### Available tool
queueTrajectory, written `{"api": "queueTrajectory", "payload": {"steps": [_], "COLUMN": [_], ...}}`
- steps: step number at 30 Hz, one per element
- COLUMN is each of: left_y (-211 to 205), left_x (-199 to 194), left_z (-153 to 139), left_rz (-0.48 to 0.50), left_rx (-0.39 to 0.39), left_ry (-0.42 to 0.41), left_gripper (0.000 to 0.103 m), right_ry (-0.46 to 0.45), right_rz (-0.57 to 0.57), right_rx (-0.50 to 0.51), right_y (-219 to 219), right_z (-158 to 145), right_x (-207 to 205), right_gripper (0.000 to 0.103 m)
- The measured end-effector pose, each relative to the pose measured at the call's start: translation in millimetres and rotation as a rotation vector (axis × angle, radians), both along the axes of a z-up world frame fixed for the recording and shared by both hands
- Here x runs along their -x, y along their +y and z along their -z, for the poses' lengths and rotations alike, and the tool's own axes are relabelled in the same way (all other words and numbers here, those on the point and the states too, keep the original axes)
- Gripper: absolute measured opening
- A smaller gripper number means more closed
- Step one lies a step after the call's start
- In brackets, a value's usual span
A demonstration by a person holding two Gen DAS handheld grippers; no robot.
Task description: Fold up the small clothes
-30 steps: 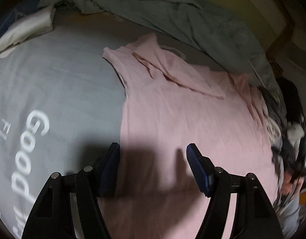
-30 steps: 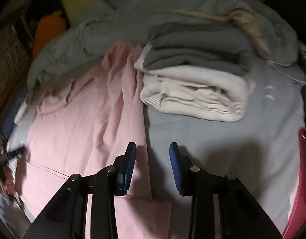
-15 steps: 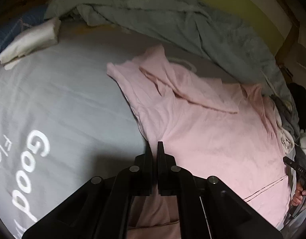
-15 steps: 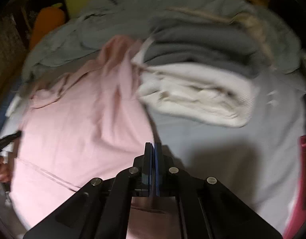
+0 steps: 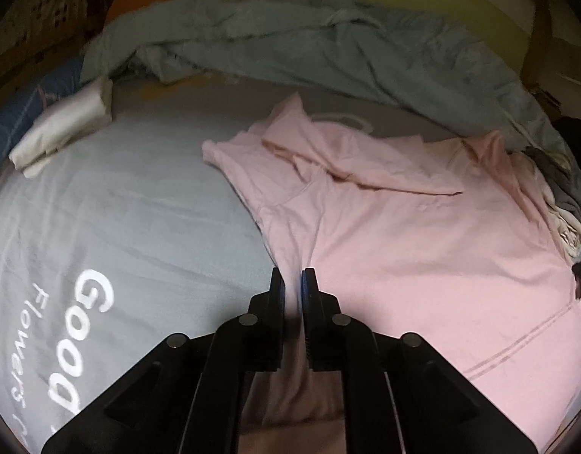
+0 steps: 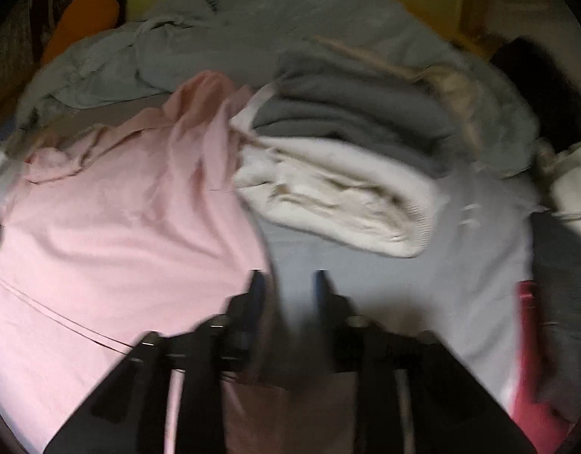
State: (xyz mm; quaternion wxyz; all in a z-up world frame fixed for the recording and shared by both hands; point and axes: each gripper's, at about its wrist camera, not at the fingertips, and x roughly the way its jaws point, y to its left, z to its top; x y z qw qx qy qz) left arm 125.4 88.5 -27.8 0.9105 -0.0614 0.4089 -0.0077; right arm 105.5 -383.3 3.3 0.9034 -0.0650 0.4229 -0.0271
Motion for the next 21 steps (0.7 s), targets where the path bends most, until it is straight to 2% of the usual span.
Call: {"api": "queueTrajectory", "payload": {"steps": [2, 6, 8, 12, 16, 19, 21], "left_y": [-3, -5, -10, -20, -18, -18, -19], "left_x": [9, 31, 44, 67, 74, 87, 97], "left_z": [-10, -36, -51, -70, -75, -83, -90], "left_rz": [0.001, -0.012, -0.014, 0.001, -0.018, -0.017, -0.036], "left_rx": [-0.033, -0.029, -0.059, -0.097, -0.097, -0.107, -0.13], "left_ry": [-0.055, -0.154, -0.224, -0.361, -0.411, -0.467, -0.516], "left_gripper": [0.008, 0.009, 0.009, 0.019, 0.022, 0.045, 0.066], "right_ry": [-0.037, -0.07, -0.106, -0.187, -0.274, -0.31, -0.333], "right_rz": [0.005, 0.046, 0.056, 0.073, 0.104, 0.125, 0.119], "right_rx": [0.026, -0.02, -0.029, 0.001, -0.011, -0.018, 0.024], "right_y": [-1, -15, -19, -17, -20, -23, -19], "right_z": [-8, -24, -34, -53, -69, -78, -83], "right_x": [7, 19, 26, 42, 53, 58, 63], "right_gripper": [0.039, 0.039, 0.04, 0.042, 0.045, 0.046, 0.046]}}
